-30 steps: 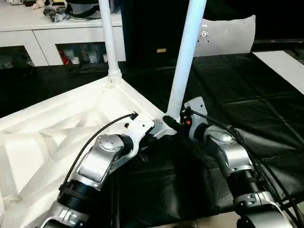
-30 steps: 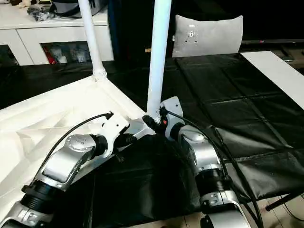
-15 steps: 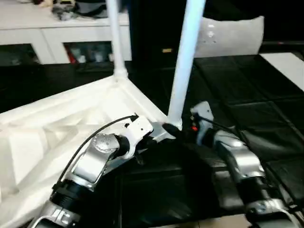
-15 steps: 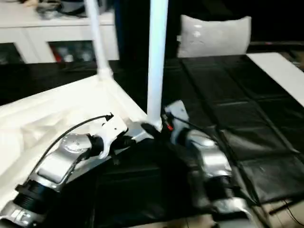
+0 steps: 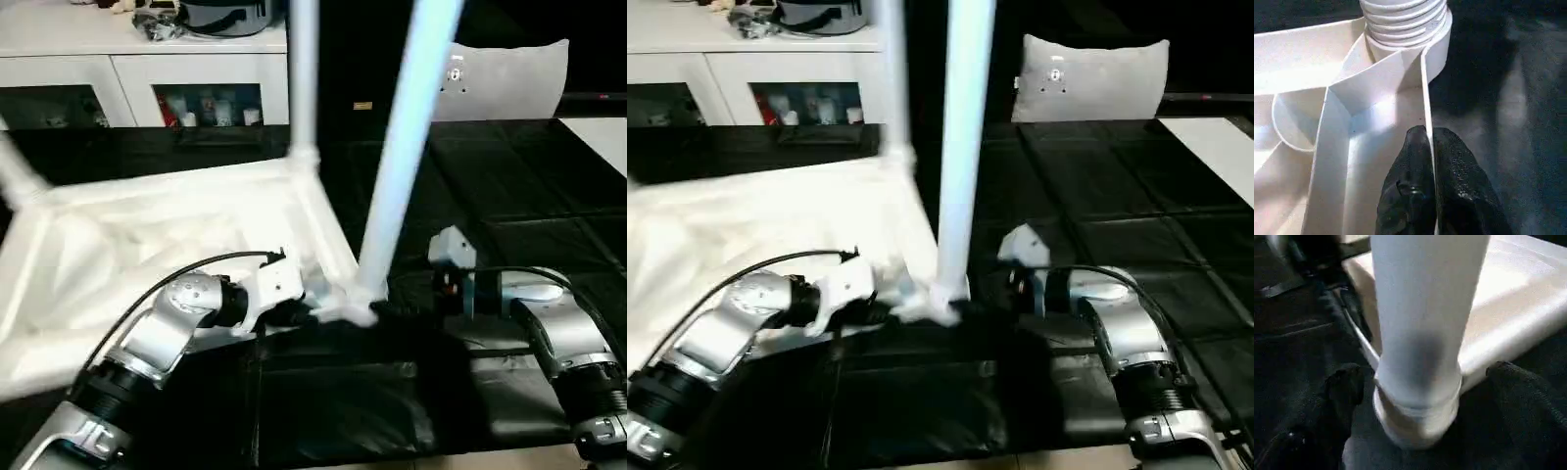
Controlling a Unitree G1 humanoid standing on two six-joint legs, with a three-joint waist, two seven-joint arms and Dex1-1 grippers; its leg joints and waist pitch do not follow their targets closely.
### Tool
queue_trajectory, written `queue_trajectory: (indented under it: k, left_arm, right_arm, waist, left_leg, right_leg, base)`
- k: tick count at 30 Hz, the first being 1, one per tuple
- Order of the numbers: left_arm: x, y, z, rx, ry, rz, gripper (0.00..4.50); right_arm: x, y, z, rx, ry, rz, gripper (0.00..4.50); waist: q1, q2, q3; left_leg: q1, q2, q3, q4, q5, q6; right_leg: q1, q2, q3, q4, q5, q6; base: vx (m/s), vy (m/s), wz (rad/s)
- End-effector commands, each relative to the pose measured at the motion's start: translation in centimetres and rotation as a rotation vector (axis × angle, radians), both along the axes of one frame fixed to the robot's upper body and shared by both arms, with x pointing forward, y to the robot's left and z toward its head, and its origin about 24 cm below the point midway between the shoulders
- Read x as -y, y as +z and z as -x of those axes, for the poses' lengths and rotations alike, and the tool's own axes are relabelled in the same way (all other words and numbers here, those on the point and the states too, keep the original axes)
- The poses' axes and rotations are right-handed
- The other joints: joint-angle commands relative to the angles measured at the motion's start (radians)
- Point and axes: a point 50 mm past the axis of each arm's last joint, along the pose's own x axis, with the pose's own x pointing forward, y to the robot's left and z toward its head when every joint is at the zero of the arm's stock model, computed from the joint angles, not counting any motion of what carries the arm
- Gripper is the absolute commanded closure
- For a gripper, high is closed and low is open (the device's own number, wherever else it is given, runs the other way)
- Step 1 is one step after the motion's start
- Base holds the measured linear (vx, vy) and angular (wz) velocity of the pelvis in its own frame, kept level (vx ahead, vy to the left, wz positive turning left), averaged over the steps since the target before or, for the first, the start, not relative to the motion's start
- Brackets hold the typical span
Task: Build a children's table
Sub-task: Rotate leg to tighten
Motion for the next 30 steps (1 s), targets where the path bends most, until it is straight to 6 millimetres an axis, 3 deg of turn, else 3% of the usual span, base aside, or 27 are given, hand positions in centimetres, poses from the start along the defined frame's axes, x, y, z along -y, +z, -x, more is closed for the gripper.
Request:
queue_trajectory:
  k: [1, 3, 14, 17, 18, 25, 30]
  left_arm:
    - [0.6, 0.1, 0.4, -0.003, -0.131, -0.041, 4.5]
    - [0.4, 0.1, 0.5, -0.007, -0.156, -0.052, 4.5]
    - [0.3, 0.2, 0.2, 0.001, -0.23, -0.073, 4.5]
    - [0.4, 0.2, 0.2, -0.001, -0.234, -0.068, 4.5]
    - [0.5, 0.2, 0.2, -0.002, -0.235, -0.067, 4.5]
    - [0.6, 0.2, 0.2, -0.002, -0.224, -0.052, 4.5]
    - [1.4, 0.7, -0.4, -0.012, -0.023, 0.052, 4.5]
  right_arm:
    - [-0.1, 0.3, 0.3, 0.015, 0.088, 0.035, 0.06]
    - [-0.2, 0.2, 0.4, 0.011, 0.11, 0.039, 0.06]
    - [-0.7, -0.1, 0.4, -0.045, 0.199, 0.062, 1.13]
    - [-0.8, -0.3, 0.5, -0.05, 0.201, 0.067, 1.23]
    - [-0.9, -0.3, 0.5, -0.054, 0.202, 0.067, 1.49]
    - [-1.2, -0.3, 0.4, -0.081, 0.174, 0.018, 1.76]
    - [-2.9, -0.7, 0.5, -0.137, 0.071, -0.08, 1.8]
  waist:
    - [-0.002, -0.01, -0.061]
    - [-0.002, -0.011, -0.062]
    - [-0.001, -0.016, -0.062]
    - [-0.001, -0.018, -0.062]
    - [-0.001, -0.017, -0.061]
    - [-0.001, -0.019, -0.062]
    - [-0.006, -0.019, -0.059]
  left_leg:
    - [-0.015, 0.02, 0.012, -0.063, -0.094, 0.104]
    - [-0.017, 0.021, 0.012, -0.063, -0.093, 0.102]
    - [-0.016, 0.021, 0.013, -0.062, -0.084, 0.094]
    - [-0.016, 0.021, 0.014, -0.063, -0.088, 0.09]
    - [-0.015, 0.021, 0.013, -0.063, -0.092, 0.089]
    - [-0.016, 0.022, 0.013, -0.063, -0.084, 0.091]
    - [-0.016, 0.019, 0.013, -0.064, -0.101, 0.071]
  right_leg:
    - [0.069, -0.058, 0.065, -0.072, -0.286, -0.145]
    - [0.07, -0.059, 0.066, -0.07, -0.282, -0.146]
    - [0.069, -0.059, 0.066, -0.069, -0.294, -0.139]
    - [0.069, -0.059, 0.066, -0.071, -0.314, -0.13]
    - [0.069, -0.059, 0.065, -0.072, -0.322, -0.127]
    - [0.07, -0.058, 0.065, -0.071, -0.313, -0.127]
    - [0.07, -0.059, 0.063, -0.078, -0.361, -0.112]
  base:
    - [0.0, 0.0, 0.0]
    - [0.0, 0.0, 0.0]
    - [0.0, 0.0, 0.0]
    - [0.0, 0.0, 0.0]
    - [0.0, 0.0, 0.0]
    - [0.0, 0.0, 0.0]
    - [0.0, 0.0, 0.0]
